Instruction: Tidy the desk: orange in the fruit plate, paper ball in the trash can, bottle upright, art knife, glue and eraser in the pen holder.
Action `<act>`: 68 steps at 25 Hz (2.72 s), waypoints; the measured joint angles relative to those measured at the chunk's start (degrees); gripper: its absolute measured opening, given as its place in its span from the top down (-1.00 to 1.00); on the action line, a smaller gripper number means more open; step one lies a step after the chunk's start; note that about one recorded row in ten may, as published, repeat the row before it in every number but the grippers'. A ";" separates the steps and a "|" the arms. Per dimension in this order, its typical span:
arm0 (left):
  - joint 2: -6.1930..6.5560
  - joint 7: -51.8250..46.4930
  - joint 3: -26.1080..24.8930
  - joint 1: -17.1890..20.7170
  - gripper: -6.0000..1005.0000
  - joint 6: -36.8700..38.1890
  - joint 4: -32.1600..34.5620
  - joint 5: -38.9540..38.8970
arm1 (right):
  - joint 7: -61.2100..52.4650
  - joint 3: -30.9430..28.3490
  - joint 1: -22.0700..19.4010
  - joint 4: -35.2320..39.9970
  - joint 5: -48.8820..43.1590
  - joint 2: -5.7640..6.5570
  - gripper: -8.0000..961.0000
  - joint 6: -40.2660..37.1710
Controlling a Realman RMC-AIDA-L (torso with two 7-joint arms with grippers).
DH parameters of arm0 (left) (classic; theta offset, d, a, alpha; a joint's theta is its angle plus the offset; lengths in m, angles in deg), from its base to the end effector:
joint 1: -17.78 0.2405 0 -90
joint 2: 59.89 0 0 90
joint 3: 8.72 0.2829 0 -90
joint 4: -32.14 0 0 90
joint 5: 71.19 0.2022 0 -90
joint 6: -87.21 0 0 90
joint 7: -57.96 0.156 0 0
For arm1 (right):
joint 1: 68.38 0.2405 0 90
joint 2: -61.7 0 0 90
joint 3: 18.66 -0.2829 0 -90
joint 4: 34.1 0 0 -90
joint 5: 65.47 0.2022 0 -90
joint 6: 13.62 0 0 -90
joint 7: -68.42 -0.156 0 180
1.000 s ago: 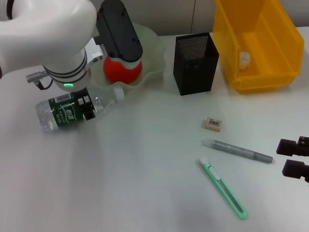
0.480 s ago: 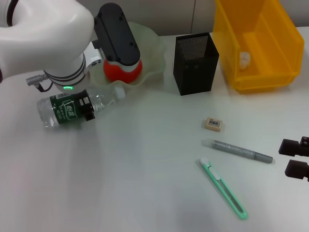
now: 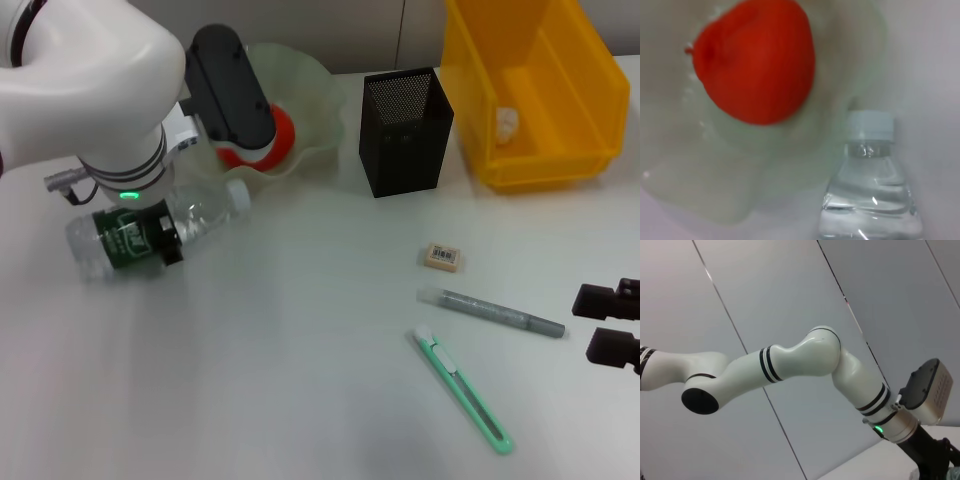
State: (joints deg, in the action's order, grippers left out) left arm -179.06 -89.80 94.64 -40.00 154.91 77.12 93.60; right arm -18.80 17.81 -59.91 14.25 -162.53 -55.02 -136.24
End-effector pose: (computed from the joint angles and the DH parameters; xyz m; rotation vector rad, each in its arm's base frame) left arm -0.1853 0.4350 -0.0851 -2.4085 -0.1904 1.0659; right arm 0.3010 0.1974 0.0590 -2.6662 0.7279 1.2482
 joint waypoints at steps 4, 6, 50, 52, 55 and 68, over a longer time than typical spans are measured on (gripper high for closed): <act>0.00 0.04 0.19 0.14 -0.56 0.17 0.04 -0.12 | -0.11 0.00 0.07 -0.07 -0.01 -0.07 0.05 0.18; -0.01 0.18 0.23 0.44 -0.56 0.00 0.23 -0.16 | -0.12 0.00 0.16 -0.09 0.00 -0.11 0.05 0.16; 0.24 -0.76 1.91 19.60 -0.55 8.44 39.77 -3.38 | -0.39 -0.72 0.40 -0.07 0.37 -0.64 0.05 -0.79; 0.39 -0.05 0.81 22.07 -0.55 5.85 41.80 -5.83 | -0.52 -1.25 0.29 -0.04 0.37 -0.46 0.05 -0.78; 0.46 0.74 0.19 24.20 -0.55 3.57 43.27 -7.50 | -0.56 -1.53 0.26 -0.02 0.37 -0.36 0.05 -0.78; 0.52 14.61 -9.26 32.89 -0.55 -5.49 43.63 -26.02 | -1.50 -3.18 0.68 -0.12 0.23 0.44 0.05 -1.35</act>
State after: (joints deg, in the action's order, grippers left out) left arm -178.54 -75.19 85.37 -7.11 149.42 120.76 67.58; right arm -20.30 14.63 -59.24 14.13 -162.29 -54.58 -137.60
